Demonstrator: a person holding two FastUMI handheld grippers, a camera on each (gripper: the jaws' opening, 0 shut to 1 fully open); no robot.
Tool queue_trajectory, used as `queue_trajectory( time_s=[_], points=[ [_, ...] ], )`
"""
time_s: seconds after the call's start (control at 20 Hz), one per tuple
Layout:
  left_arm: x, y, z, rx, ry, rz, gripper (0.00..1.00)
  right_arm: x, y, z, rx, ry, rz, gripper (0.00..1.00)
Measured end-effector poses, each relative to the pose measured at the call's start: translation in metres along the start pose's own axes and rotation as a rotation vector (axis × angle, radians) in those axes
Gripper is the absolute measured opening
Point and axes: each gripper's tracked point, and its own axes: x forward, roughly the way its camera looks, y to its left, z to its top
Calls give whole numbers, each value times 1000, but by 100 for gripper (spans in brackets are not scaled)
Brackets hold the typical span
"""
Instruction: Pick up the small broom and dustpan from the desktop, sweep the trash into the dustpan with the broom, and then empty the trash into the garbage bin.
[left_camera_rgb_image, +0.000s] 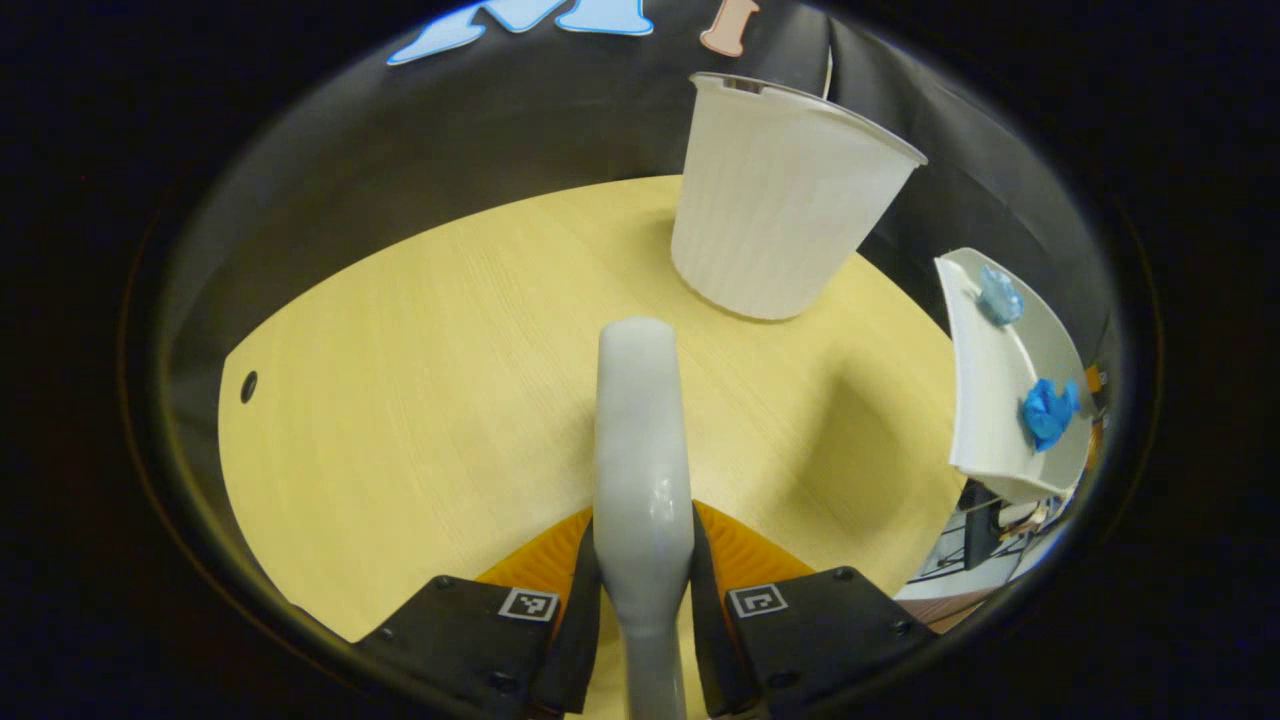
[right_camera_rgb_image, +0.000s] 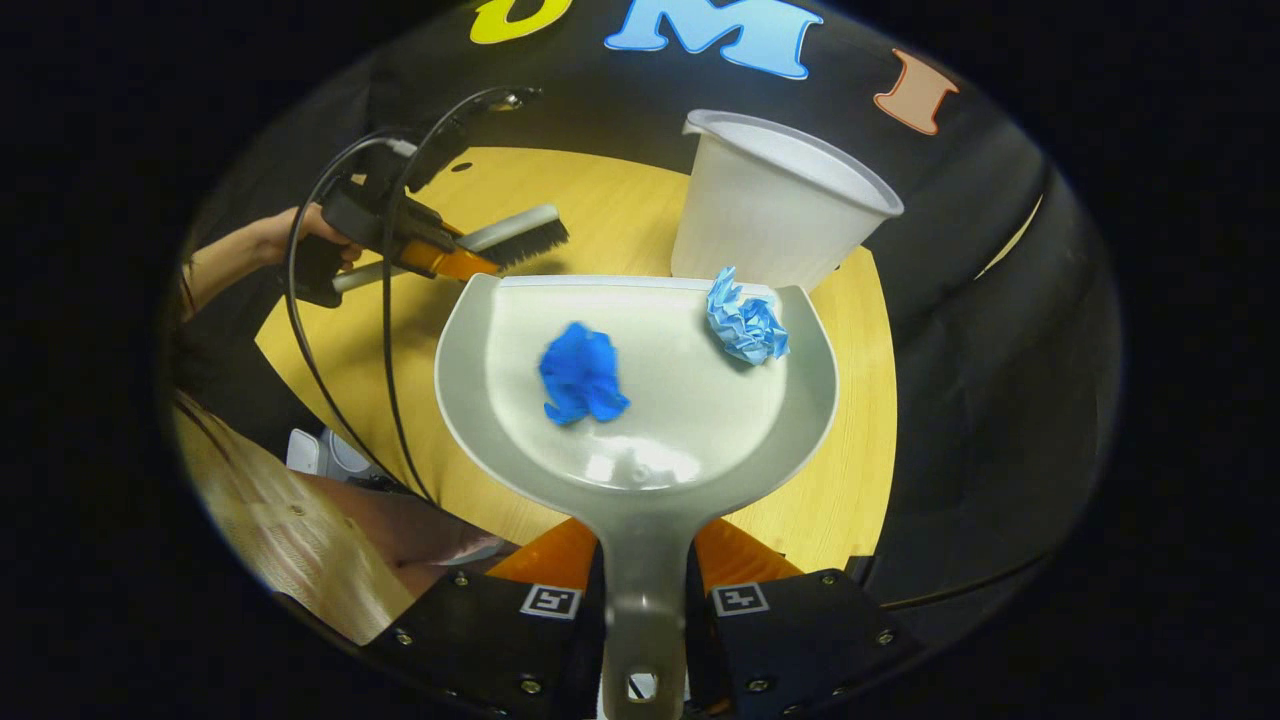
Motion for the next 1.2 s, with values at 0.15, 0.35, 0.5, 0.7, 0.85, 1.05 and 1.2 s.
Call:
queue_trajectory(
  time_s=[0.15,0.35,0.5,0.7,0.85,1.05,1.2],
  points=[
    [-1,27,-13,-25,-16,3,47,-8,2,6,36,2,37,33],
    [-8,79,-45,-56,-27,16,49,-19,-3,24,93,-10,65,33],
    [-8,120,-87,-83,-29,33,50,-29,-20,34,101,-22,47,33],
    [-25,156,-132,-106,-39,52,50,-36,-39,49,136,-15,55,33],
    [-47,178,-163,-123,-41,58,49,-39,-51,65,183,5,90,33],
    [-65,202,-167,-140,-35,53,47,-45,-78,93,232,75,138,33],
    [-53,215,-161,-159,-27,48,45,-47,-86,114,310,119,210,33]
  ],
)
